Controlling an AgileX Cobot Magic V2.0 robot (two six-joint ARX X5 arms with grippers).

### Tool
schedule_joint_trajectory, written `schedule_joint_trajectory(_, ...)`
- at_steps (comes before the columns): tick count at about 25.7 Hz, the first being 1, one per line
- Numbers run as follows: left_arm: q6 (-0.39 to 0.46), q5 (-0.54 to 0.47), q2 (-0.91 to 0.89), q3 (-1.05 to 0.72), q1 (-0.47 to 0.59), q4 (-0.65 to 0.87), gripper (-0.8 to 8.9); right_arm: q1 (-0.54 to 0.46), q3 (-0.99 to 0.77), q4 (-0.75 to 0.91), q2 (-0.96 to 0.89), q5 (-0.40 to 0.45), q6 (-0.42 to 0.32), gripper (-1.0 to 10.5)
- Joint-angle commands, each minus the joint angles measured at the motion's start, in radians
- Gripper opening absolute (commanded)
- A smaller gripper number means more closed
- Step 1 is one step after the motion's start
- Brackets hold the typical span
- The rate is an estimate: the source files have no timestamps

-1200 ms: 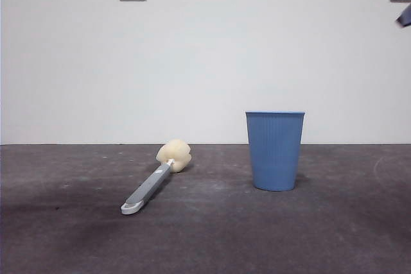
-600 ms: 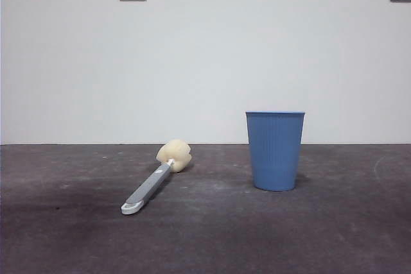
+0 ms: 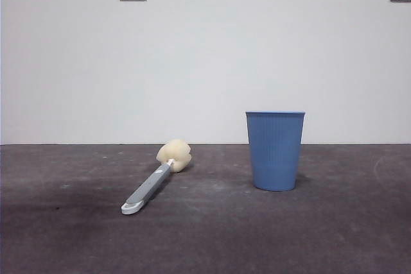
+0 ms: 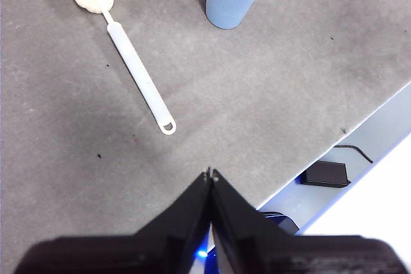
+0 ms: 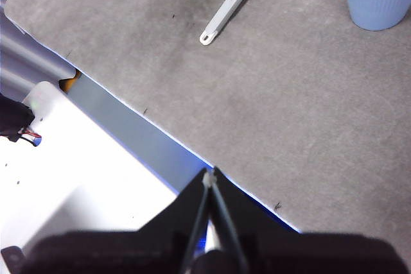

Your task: Pick up the cup brush,pick up the cup,insert the brush into the cup,clean the cup,put the cup brush back,put the cup back to the fixed position on the table

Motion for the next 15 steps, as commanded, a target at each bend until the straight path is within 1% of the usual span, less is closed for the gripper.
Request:
schedule_joint_trajectory(1, 0.011, -0.012, -0.002, -0.006, 0.003, 0.013, -0.03, 0.002, 0.002, 0.003, 0.0, 0.001, 0.002, 0.0)
schedule_joint_trajectory(2, 0.025, -0.026, -0.019, -0.006, 0.02, 0.011, -0.03, 0.002, 0.002, 0.003, 0.0, 0.001, 0.002, 0.0)
schedule_joint_trajectory(3, 0.098, -0.06, -0.039, -0.006, 0.056, 0.034, -0.03, 0.002, 0.002, 0.003, 0.0, 0.001, 0.002, 0.0)
schedule_joint_trajectory(4, 0.148, -0.063, -0.054, -0.007, 0.099, 0.082, -0.03, 0.002, 0.002, 0.003, 0.0, 0.001, 0.002, 0.0)
schedule_joint_trajectory(5, 0.215, -0.042, -0.083, -0.011, 0.164, 0.171, -0.03, 0.002, 0.002, 0.003, 0.0, 0.002, 0.002, 0.0)
schedule_joint_trajectory(6, 0.263, -0.009, -0.112, -0.024, 0.221, 0.263, -0.03, 0.001, 0.002, 0.003, 0.0, 0.001, 0.002, 0.0)
schedule_joint_trajectory(7, 0.307, 0.038, -0.153, -0.054, 0.296, 0.387, -0.03, 0.001, 0.002, 0.003, 0.0, 0.001, 0.002, 0.0)
schedule_joint_trajectory(9, 0.34, 0.083, -0.243, -0.135, 0.432, 0.592, -0.03, 0.001, 0.002, 0.003, 0.0, 0.001, 0.002, 0.0)
schedule_joint_trajectory(11, 0.35, 0.08, -0.337, -0.24, 0.542, 0.735, -0.03, 0.001, 0.002, 0.003, 0.0, 0.001, 0.002, 0.0)
schedule_joint_trajectory(13, 0.352, 0.075, -0.429, -0.359, 0.629, 0.815, -0.03, 0.001, 0.002, 0.003, 0.0, 0.001, 0.002, 0.0)
schedule_joint_trajectory(15, 0.352, 0.074, -0.487, -0.44, 0.676, 0.841, -0.03, 0.001, 0.002, 0.003, 0.0, 0.001, 0.002, 0.0)
